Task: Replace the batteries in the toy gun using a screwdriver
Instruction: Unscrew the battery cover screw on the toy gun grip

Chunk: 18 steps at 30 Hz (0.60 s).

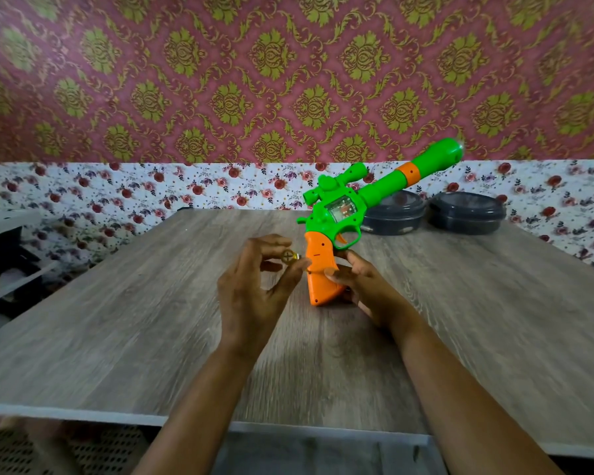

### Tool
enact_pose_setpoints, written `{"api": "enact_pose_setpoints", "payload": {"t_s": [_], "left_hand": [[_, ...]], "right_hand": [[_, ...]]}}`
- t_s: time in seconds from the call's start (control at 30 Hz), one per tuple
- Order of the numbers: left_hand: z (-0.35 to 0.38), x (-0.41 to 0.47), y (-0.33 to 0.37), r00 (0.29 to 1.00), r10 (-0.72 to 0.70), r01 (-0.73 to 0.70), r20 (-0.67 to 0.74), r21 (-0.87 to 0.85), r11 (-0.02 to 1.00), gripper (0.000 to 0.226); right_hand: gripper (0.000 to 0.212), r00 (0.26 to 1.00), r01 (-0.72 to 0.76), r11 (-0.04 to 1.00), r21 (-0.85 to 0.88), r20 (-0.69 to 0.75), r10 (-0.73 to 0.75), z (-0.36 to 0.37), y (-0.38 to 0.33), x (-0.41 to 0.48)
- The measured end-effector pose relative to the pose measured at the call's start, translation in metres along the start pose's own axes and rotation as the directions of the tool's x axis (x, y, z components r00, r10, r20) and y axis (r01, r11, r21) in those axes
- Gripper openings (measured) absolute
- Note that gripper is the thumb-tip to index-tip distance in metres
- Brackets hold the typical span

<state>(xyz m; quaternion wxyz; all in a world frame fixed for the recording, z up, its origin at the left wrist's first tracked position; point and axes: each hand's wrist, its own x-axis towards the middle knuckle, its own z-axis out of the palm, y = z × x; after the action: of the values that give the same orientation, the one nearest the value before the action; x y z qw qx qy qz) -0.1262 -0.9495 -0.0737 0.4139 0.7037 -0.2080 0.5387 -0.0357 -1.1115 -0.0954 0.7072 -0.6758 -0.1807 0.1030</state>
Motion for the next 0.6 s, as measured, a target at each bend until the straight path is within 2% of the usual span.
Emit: {"api": "enact_pose_setpoints", "payload": {"t_s": [0.13,0.23,0.33,0.5,0.6], "left_hand": [[0.0011,-0.0015,-0.0008,0.999,-0.032,0.032,-0.007,0.008,0.999,0.026],[-0.0001,-0.0012,-0.0048,0.999,0.032,-0.034,0.023,0.081,0.996,0.017],[0.0006,-0.0004,-0.0029,0.997,0.053,-0.055,0.063,0.022,0.998,0.026],[0.0029,-0.0017,-0.0022,0.983,0.153,-0.163,0.102,0.104,0.981,0.033],[0.0018,-0.0003,-0.0033,0.992,0.110,-0.115,0.063,0.087,0.990,0.025]], "right_hand": [[0.038,1.000,0.000,1.000,0.003,0.004,0.000,0.0001,-0.0005,-0.0004],[0.038,1.000,0.010,1.000,0.008,0.002,-0.010,0.0013,-0.0009,0.0002],[0.037,1.000,0.002,1.000,0.027,-0.010,-0.002,0.0024,-0.0011,0.0007],[0.034,1.000,0.011,0.999,0.034,0.000,-0.011,0.0018,-0.0007,0.0001],[0.030,1.000,0.015,0.999,0.036,0.007,-0.015,0.0014,-0.0003,0.0003]]}}
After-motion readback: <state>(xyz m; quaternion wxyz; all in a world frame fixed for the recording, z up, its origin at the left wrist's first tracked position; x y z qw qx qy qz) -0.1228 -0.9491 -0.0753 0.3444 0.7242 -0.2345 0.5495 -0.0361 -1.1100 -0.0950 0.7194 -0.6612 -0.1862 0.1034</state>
